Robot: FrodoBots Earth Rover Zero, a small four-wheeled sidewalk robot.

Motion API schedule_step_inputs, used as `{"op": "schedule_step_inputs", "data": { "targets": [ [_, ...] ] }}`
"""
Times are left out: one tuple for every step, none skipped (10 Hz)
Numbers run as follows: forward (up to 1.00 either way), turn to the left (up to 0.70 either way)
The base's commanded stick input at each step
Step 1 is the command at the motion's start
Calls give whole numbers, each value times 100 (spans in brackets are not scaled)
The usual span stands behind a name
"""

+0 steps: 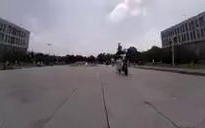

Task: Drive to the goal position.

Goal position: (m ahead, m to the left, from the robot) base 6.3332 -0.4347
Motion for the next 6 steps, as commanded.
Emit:
{"op": "schedule_step_inputs", "data": {
  "targets": [
    [70,0],
    [70,0],
    [70,0],
    [70,0],
    [70,0],
    [70,0]
  ]
}}
